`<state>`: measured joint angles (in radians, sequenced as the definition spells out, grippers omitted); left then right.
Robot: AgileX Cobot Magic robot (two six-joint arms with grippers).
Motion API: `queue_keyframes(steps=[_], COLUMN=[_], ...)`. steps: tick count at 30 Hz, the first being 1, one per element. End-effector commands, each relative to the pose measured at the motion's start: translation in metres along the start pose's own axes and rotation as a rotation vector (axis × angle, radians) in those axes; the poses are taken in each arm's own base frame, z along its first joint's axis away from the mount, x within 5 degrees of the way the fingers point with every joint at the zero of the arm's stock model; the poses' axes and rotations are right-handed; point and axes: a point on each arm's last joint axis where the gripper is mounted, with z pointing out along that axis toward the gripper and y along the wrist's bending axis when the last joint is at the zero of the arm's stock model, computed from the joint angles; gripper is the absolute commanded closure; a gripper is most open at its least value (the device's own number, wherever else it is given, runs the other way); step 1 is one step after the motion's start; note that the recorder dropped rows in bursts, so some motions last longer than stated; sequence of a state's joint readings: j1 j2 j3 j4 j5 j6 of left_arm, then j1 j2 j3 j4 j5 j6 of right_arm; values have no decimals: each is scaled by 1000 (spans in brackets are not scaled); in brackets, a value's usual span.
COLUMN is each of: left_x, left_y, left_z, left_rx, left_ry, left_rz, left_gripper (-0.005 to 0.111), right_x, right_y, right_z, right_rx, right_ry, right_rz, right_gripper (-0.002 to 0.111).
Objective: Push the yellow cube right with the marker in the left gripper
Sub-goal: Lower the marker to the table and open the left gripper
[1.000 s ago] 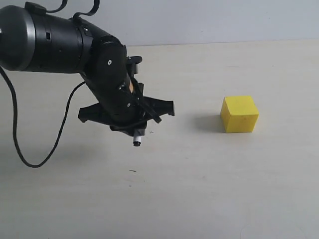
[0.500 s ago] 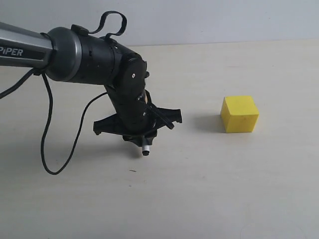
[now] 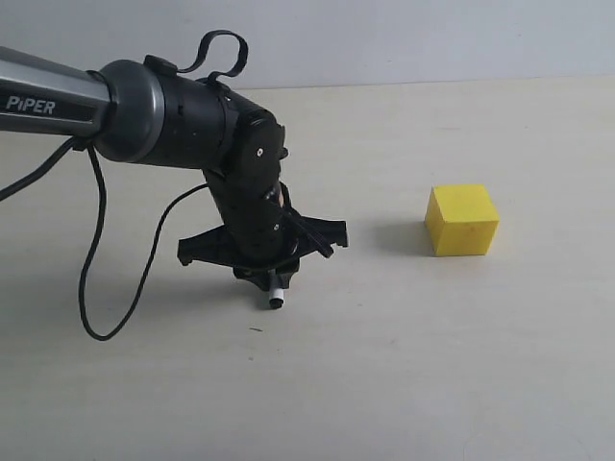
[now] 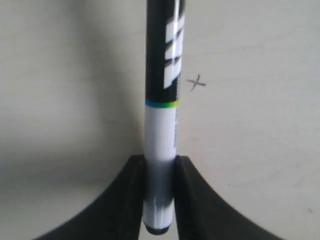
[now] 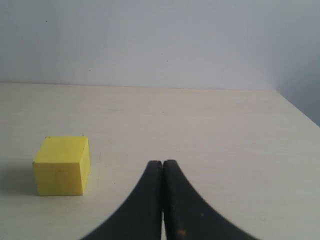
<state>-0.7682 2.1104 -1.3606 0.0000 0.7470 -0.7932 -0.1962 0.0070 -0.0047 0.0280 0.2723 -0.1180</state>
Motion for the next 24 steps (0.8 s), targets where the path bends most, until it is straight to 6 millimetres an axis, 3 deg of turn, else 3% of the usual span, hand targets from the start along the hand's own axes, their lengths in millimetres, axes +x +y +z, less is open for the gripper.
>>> queue_keyframes(steps=[1,24], left_x=[1,0], left_y=[1,-2], left_z=[9,8], left_rx=[-21,0], left_ry=[21,26], left_rz=[2,-33], left_gripper=[107,107], right_x=[1,1], right_y=[0,0], right_z=[0,0], right_rx=[7,7], right_ry=[-6,-6], right_rz=[-2,-2], right_gripper=[108,108])
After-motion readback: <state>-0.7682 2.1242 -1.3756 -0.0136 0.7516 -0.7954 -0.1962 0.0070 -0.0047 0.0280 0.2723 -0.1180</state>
